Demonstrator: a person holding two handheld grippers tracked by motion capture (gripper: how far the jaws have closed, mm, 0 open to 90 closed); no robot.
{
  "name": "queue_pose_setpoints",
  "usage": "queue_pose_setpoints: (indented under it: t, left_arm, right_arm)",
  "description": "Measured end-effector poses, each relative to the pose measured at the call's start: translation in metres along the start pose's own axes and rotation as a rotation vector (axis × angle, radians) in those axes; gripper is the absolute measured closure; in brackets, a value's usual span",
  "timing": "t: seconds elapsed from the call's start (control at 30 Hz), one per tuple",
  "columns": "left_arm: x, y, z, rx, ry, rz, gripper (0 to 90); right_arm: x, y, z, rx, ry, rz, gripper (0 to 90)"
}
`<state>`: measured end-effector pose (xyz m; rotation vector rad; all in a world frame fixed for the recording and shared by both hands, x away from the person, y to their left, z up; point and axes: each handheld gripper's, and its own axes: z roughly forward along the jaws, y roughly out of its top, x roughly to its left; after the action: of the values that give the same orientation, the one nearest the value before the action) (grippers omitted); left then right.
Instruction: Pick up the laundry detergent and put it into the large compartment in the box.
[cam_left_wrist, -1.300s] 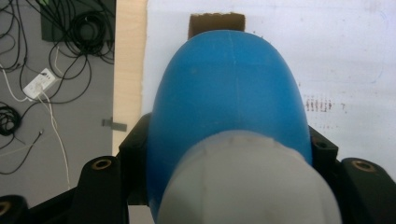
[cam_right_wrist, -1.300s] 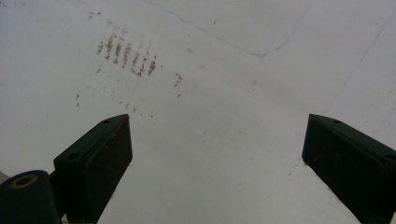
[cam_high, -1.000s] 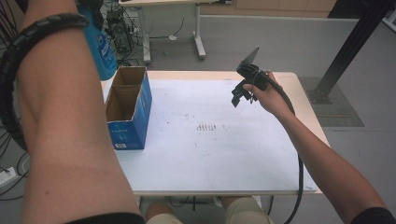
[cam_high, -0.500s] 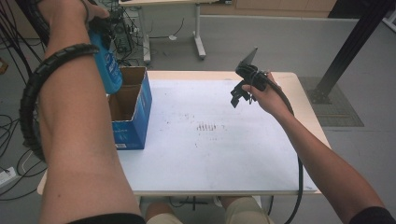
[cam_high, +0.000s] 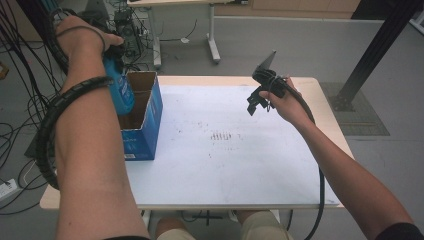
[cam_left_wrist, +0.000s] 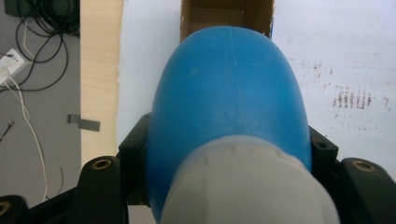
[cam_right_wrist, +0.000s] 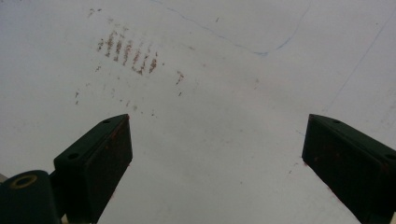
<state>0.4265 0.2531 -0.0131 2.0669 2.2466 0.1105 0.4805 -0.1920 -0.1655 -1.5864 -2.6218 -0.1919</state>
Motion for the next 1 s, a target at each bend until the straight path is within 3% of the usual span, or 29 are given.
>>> queue_pose_setpoints:
  t: [0.6, 1.0]
  left_arm:
    - [-0.001, -0.007, 0.065, 0.026, -0.026, 0.021, 37.7]
    - [-0.005, -0.011, 0.101, 0.041, -0.018, 0.042, 37.7]
  right_arm:
    - [0.005, 0.001, 0.003, 0.008, -0.012, -0.007, 8.6]
    - [0.005, 0.002, 0.004, 0.014, -0.018, -0.002, 8.5]
